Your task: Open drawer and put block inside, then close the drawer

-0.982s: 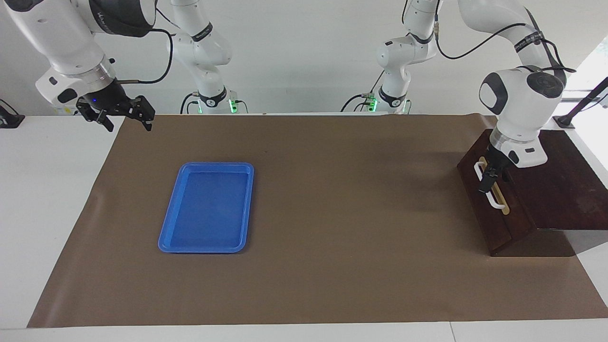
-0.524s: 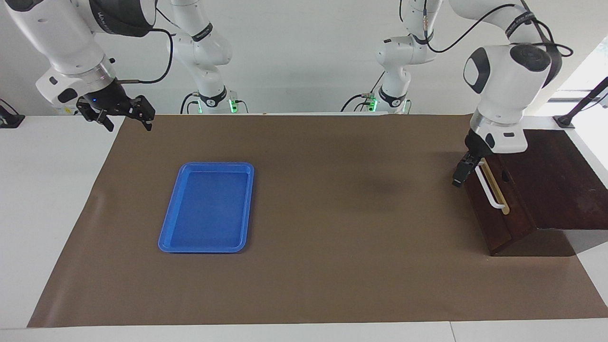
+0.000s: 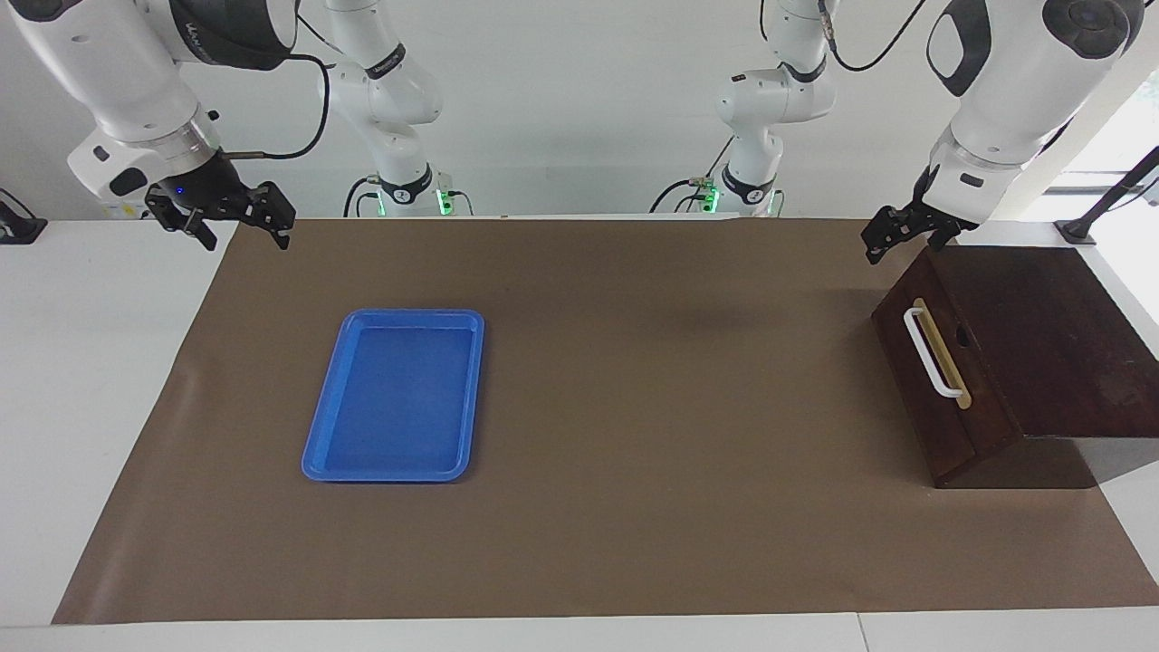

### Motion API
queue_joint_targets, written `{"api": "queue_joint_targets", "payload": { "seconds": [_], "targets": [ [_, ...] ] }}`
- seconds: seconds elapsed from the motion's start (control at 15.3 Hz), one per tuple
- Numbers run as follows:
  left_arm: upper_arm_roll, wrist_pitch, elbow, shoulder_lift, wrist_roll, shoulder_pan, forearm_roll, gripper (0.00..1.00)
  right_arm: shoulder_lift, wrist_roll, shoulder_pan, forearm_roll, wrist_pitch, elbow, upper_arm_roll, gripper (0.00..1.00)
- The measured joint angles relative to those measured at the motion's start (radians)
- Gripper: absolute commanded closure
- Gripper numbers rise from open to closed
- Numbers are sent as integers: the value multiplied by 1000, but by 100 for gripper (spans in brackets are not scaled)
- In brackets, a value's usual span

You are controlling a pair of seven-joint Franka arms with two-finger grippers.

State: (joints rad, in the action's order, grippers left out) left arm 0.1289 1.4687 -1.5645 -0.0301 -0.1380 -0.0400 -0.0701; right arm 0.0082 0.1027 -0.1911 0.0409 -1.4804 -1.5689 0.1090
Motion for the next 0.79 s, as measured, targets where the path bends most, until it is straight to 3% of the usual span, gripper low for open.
{"api": "queue_joint_targets", "payload": {
  "seconds": [0.79],
  "targets": [
    [45,-20,0,19,105,-44,9,0,0,0,0,0,0,0,0,0]
  ]
}}
